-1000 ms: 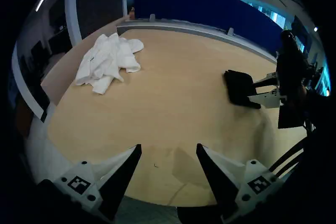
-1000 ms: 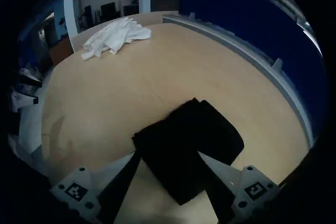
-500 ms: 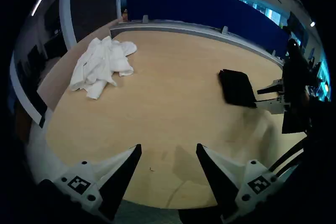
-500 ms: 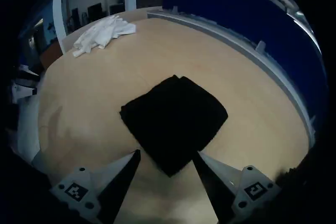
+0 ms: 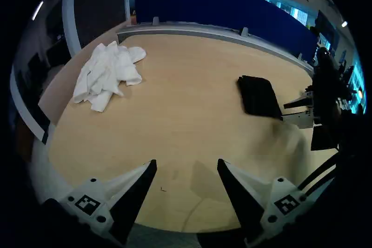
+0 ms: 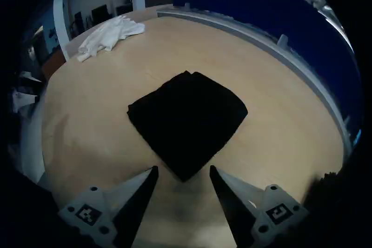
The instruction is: Fold towel
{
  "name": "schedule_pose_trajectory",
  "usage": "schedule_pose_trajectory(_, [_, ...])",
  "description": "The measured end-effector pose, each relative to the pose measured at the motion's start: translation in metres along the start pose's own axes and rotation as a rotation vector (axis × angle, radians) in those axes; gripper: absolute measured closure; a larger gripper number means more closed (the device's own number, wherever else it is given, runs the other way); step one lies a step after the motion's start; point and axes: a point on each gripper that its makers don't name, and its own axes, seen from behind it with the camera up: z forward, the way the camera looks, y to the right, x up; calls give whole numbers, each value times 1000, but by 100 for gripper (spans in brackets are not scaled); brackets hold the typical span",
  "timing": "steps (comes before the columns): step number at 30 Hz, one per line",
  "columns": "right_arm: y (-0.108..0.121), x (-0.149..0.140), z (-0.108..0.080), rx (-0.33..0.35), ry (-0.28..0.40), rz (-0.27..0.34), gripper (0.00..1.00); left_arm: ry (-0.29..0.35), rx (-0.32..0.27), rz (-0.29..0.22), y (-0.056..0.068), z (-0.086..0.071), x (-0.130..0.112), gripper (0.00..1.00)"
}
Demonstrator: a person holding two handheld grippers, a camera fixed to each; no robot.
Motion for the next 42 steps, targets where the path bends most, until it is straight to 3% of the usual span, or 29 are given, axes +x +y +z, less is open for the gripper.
schedule_pose_trajectory(4, [2, -3, 4, -2, 0, 14, 26, -1, -2, -2, 1, 1, -1, 3])
schedule_pose_trajectory(15, [1, -14, 10, 17, -17, 41, 64, -1, -6, -6, 2, -2, 1, 3])
schedule_pose_trajectory(34, [-2, -17, 12, 40, -26, 34, 79, -1, -10, -4, 6, -1, 0, 3])
schedule_pose_trajectory(37, [-2, -15, 11, 38, -25, 34, 84, -1, -11, -4, 7, 0, 1, 3])
schedule_pose_trajectory(39, [-1, -14, 11, 33, -23, 35, 95, -1, -12, -4, 8, 1, 1, 3])
schedule_pose_trajectory(42, [1, -14, 11, 30, -22, 37, 95, 0, -12, -2, 8, 1, 2, 3])
